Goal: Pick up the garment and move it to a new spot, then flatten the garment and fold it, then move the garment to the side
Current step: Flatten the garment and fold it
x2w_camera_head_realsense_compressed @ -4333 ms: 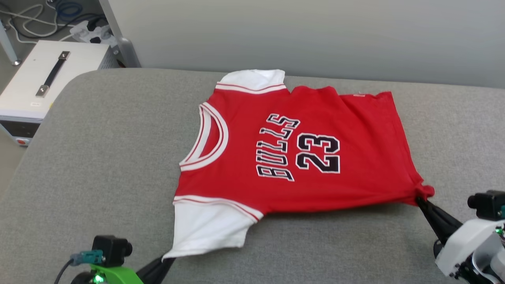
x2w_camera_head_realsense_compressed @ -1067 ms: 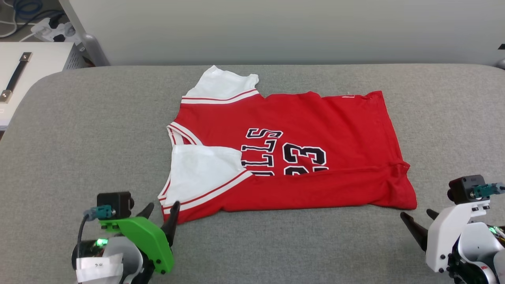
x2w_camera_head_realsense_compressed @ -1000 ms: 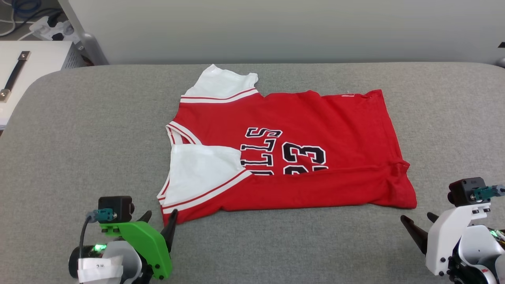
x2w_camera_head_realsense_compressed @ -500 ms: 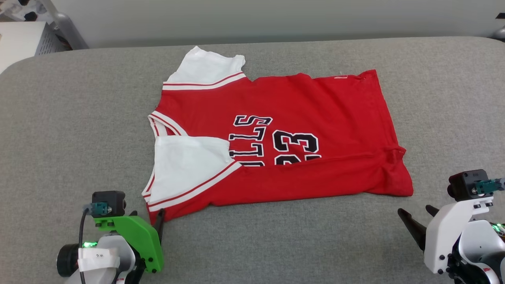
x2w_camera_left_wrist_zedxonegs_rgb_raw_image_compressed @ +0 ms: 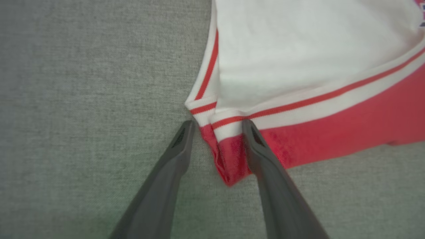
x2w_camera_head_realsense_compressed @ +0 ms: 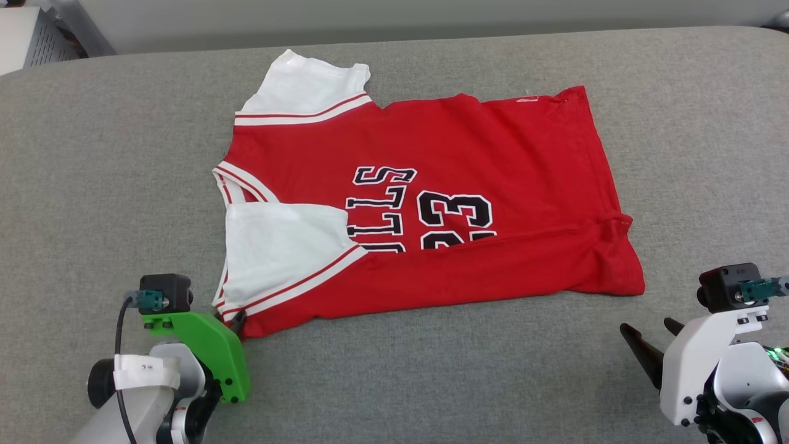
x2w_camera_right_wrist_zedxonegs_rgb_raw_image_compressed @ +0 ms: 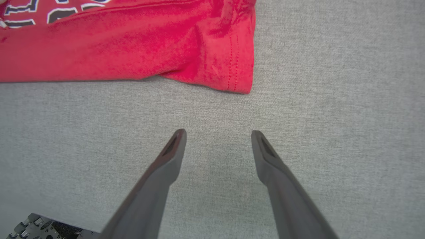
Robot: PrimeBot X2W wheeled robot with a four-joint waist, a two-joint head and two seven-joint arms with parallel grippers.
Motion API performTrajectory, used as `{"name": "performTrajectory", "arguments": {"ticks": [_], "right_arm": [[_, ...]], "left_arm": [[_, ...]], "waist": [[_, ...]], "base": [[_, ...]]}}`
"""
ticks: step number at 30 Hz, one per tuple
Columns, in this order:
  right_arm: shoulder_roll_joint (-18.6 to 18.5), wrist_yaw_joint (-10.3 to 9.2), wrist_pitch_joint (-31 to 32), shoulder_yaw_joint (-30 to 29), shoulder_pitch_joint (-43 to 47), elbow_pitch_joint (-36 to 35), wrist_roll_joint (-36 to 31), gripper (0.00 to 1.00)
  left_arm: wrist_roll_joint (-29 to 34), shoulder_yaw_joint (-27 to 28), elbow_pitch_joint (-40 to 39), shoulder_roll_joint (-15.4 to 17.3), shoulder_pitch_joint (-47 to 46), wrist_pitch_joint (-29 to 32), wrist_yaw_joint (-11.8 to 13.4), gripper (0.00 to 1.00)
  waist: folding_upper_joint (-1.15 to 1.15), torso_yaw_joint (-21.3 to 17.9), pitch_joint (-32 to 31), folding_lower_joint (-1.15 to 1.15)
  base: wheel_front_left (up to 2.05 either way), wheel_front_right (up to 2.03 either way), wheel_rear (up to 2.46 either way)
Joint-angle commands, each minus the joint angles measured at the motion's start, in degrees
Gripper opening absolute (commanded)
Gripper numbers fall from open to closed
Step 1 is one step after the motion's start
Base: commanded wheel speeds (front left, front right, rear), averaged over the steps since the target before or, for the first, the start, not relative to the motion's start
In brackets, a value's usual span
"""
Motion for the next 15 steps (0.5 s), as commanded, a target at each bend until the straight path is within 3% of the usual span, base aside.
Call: {"name": "performTrajectory", "arguments": {"ticks": [1,7,15], "right_arm": [[-0.1,-0.06,-0.47,-0.24,-0.54,0.38,-0.66,1.0],[-0.44,-0.06,0.14,-1.05,-0.81,1.85,-2.2,1.0],[-0.91,-0.06,-0.11,-0.96,-4.16,4.46,-4.35,1.0]], "left_arm": [[-0.99,-1.65,2.63,-1.22,1.94,1.72,-0.44,0.0],[-0.25,-1.18,1.78,-1.49,1.16,-1.33,-1.03,0.0],[1.45,0.1,-6.72,-0.33,-0.14,-4.48,-0.01,0.0]], "waist": [[0.0,0.3,-0.39,0.0],[0.0,1.57,-2.19,0.0],[0.0,3.02,-2.87,0.0]], "base": [[0.0,0.0,0.0],[0.0,0.0,0.0],[0.0,0.0,0.0]]}}
